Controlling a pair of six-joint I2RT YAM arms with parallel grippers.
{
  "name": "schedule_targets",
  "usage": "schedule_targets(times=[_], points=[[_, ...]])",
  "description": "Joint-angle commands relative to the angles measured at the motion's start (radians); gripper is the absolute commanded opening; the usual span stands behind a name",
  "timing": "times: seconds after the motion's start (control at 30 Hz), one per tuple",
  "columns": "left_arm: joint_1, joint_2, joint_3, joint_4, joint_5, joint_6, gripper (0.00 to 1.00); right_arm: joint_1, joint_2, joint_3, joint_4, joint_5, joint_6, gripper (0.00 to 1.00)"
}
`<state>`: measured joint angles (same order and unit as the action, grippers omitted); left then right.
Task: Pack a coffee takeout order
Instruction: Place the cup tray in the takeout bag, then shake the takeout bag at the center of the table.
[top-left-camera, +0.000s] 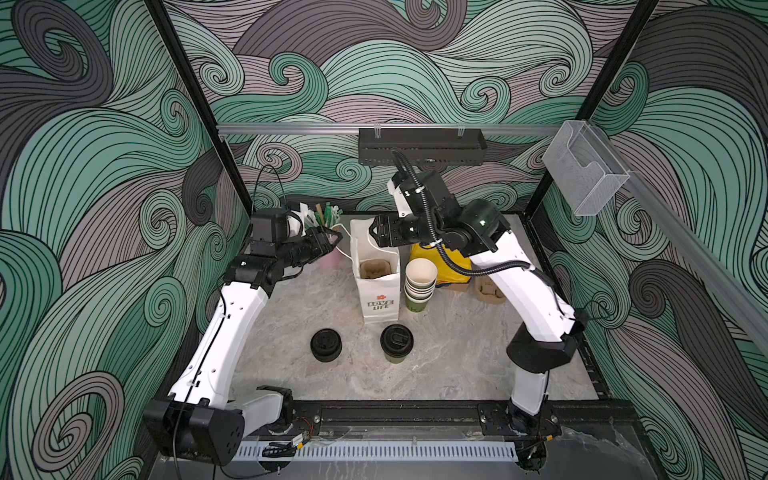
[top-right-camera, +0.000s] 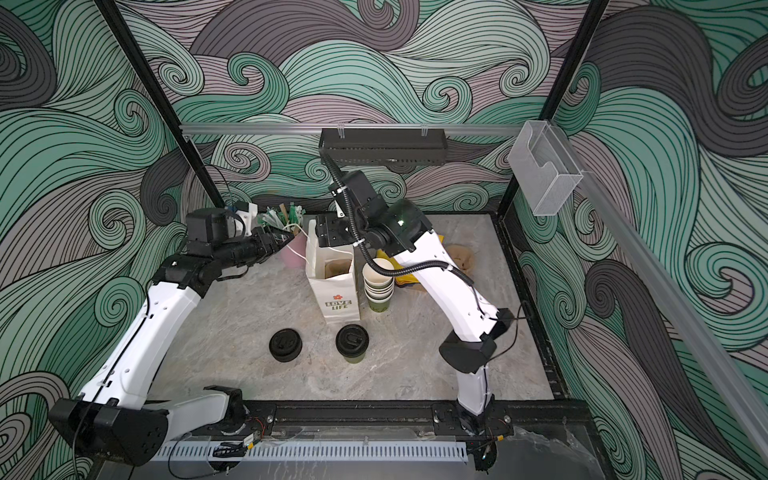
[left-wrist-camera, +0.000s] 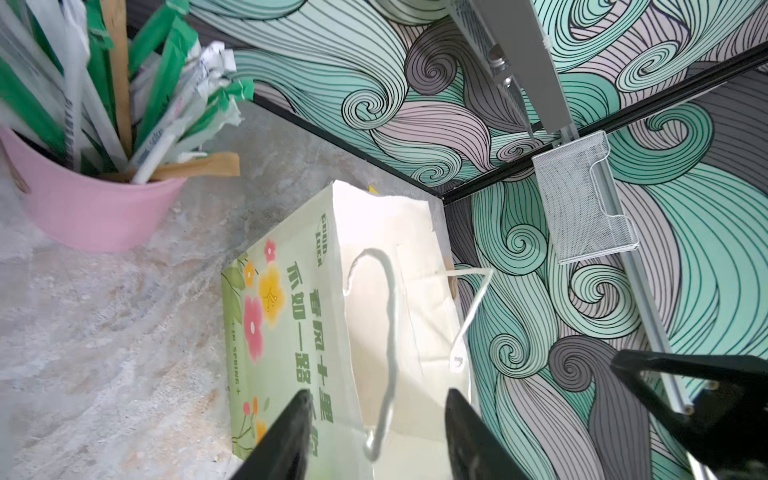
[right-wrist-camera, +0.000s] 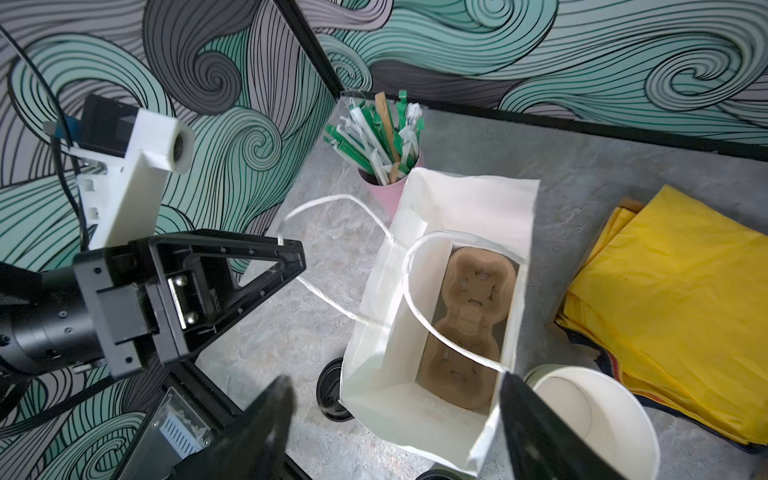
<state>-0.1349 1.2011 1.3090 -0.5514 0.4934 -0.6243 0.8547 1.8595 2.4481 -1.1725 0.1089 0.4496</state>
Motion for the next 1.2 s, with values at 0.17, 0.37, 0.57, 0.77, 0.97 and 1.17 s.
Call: schedule_targets(times=[0.17,0.37,0.57,0.77,0.97,1.17], points=[[-0.004,0.034,0.112,-0.130,-0.064,0.067,0.62,-0.004,0.075,0.032,-0.193,0.121,-0.058,0.92],[-0.005,0.074,0.132,-0.127,-0.044,0.067,0.62,0.023,0.268,0.255,-0.262,0.086,-0.081,0.95],[-0.004,0.101,0.137,-0.122,-0.035,0.064,0.55,0.033,0.348,0.306,-0.202,0.080,-0.069,0.90],[-0.005,0.114,0.129,-0.098,-0.018,0.058,0.38,0.034,0.367,0.258,-0.117,0.107,-0.039,0.67],[-0.005,0.124,0.117,-0.087,-0.016,0.055,0.22,0.030,0.362,0.267,-0.079,0.155,-0.027,0.31],[-0.004,0.120,0.113,-0.087,-0.037,0.057,0.03,0.019,0.275,0.203,-0.078,0.173,-0.017,0.07]])
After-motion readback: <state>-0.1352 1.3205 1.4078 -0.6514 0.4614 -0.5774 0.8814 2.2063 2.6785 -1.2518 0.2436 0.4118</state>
